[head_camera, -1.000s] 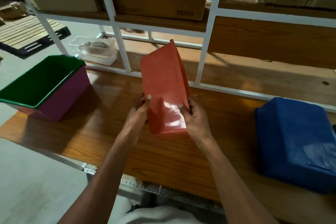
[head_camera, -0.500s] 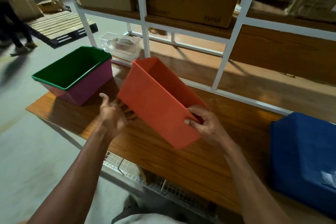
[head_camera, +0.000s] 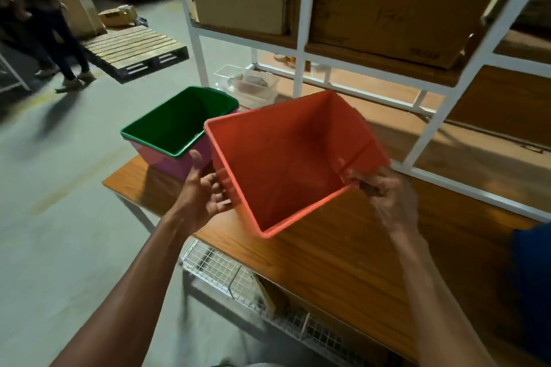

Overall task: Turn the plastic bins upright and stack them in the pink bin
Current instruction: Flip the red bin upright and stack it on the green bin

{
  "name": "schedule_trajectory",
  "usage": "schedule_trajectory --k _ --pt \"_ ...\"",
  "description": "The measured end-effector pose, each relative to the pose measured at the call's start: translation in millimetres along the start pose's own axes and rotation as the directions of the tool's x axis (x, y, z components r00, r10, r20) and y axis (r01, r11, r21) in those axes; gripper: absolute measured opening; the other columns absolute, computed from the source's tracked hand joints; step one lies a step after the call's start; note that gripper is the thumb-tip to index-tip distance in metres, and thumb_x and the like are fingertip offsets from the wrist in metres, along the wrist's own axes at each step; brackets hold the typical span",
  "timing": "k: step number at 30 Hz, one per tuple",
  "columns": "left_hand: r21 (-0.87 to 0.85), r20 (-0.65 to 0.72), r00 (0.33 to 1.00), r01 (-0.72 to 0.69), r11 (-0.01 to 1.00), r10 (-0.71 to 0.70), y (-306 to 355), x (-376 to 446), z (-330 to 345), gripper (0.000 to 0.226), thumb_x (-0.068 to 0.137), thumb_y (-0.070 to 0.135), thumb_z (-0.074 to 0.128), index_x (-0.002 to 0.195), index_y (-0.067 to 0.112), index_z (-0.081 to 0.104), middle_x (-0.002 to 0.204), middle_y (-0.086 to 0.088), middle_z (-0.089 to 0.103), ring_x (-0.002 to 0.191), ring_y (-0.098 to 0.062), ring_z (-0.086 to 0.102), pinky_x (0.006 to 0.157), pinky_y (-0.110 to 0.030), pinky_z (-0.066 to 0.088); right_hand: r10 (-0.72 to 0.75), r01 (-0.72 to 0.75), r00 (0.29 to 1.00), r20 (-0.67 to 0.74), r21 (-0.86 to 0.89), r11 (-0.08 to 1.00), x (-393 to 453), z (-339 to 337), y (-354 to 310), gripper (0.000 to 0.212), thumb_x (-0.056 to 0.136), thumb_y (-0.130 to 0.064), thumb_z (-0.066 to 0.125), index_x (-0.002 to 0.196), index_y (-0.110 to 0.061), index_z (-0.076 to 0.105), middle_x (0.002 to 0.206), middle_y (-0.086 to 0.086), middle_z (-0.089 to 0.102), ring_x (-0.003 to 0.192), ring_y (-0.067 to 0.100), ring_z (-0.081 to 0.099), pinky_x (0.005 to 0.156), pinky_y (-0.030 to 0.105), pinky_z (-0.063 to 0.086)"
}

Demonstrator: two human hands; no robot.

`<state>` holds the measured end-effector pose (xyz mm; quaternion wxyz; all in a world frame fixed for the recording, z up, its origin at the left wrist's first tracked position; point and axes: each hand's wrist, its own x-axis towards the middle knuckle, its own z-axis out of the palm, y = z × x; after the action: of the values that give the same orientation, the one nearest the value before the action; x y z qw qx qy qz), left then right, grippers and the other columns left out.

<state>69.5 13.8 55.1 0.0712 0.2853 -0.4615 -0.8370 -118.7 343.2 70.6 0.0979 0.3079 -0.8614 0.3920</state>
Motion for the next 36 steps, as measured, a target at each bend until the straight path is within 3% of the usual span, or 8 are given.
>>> schedule_trajectory --k 3,7,11,16,21,24,27,36 --pt "0.048 0.014 0.997 -0.070 0.996 0.069 11.3 -9.3 -23.8 0.050 0.090 0.073 0.057 0.108 0.026 0.054 0.077 0.001 0.042 0.065 -0.015 0.044 0.065 -0.037 0.061 -0.015 0.027 0.982 -0.190 0.062 0.998 12.2 45.6 -28.2 0.026 0.091 -0.011 0.075 0.112 -0.026 0.081 0.114 0.006 0.078 0.084 0.028 0.072 0.062 0.041 0.057" --pt "0.066 -0.031 0.987 -0.157 0.985 0.159 24.5 -8.5 -60.3 0.112 0.056 0.073 0.089 0.146 0.030 0.038 0.121 -0.007 0.066 0.103 -0.027 0.073 0.079 -0.046 0.063 0.149 -0.060 0.979 -0.140 0.502 0.863 25.2 96.5 -65.4 0.063 0.087 0.005 0.067 0.099 -0.056 0.077 0.121 0.020 0.070 0.103 0.028 0.071 0.072 0.027 0.062" --pt "0.122 0.044 0.984 -0.177 0.977 0.173 37.2 -2.0 -86.1 0.132 0.045 0.065 0.098 0.152 0.023 0.030 0.141 -0.010 0.063 0.124 -0.031 0.070 0.088 -0.041 0.063 0.222 -0.101 0.971 -0.093 0.678 0.728 33.1 118.7 -77.3 0.080 0.076 0.019 0.050 0.105 -0.050 0.079 0.108 -0.018 0.077 0.097 0.004 0.073 0.078 0.027 0.063" --pt "0.151 0.267 0.937 -0.272 0.950 0.225 86.9 5.4 -102.9 0.051 0.082 0.008 0.060 0.133 0.011 0.052 0.095 -0.001 0.077 0.086 -0.017 0.075 0.068 -0.027 0.063 0.251 -0.110 0.960 -0.124 0.655 0.748 64.4 115.7 -95.8 0.057 0.086 0.029 0.044 0.123 -0.008 0.067 0.092 -0.023 0.076 0.076 0.000 0.074 0.064 0.021 0.062" --pt "0.184 0.046 0.965 -0.263 0.947 0.259 136.6 37.6 -98.5 0.042 0.102 0.036 0.040 0.121 0.013 0.070 0.110 -0.010 0.079 0.116 -0.039 0.065 0.102 -0.053 0.050 0.285 -0.168 0.954 -0.095 0.618 0.768 105.7 125.7 -104.4 0.042 0.099 0.016 0.048 0.122 -0.014 0.069 0.084 -0.018 0.074 0.061 0.005 0.073 0.051 0.023 0.060" --pt "0.261 0.007 0.968 -0.244 0.934 0.251 163.2 52.2 -85.9 0.071 0.107 0.063 0.016 0.124 0.017 0.067 0.115 -0.016 0.077 0.105 -0.031 0.072 0.092 -0.046 0.059 0.271 -0.183 0.962 -0.040 0.640 0.746 126.0 137.8 -107.7 0.041 0.096 0.018 0.049 0.122 -0.008 0.069 0.094 0.001 0.071 0.062 0.006 0.071 0.052 0.023 0.058" --pt "0.305 0.136 0.976 -0.207 0.930 0.173 190.3 74.6 -85.6 0.085 0.091 0.074 0.026 0.133 0.009 0.064 0.119 -0.022 0.069 0.094 -0.029 0.072 0.075 -0.036 0.064 0.264 -0.193 0.964 -0.019 0.632 0.751 145.7 151.3 -113.0 0.043 0.094 0.021 0.046 0.124 0.000 0.068 0.101 0.006 0.072 0.067 0.005 0.071 0.054 0.022 0.057" --pt "0.456 0.201 0.956 -0.285 0.843 0.215 239.4 139.4 -111.4 0.020 0.102 0.013 0.063 0.118 0.016 0.075 0.104 -0.013 0.081 0.083 -0.027 0.076 0.071 -0.036 0.064 0.285 -0.200 0.955 -0.087 0.519 0.831 183.8 180.7 -158.8 0.043 0.101 0.012 0.049 0.130 -0.011 0.070 0.112 -0.006 0.076 0.083 0.001 0.074 0.066 0.018 0.058"
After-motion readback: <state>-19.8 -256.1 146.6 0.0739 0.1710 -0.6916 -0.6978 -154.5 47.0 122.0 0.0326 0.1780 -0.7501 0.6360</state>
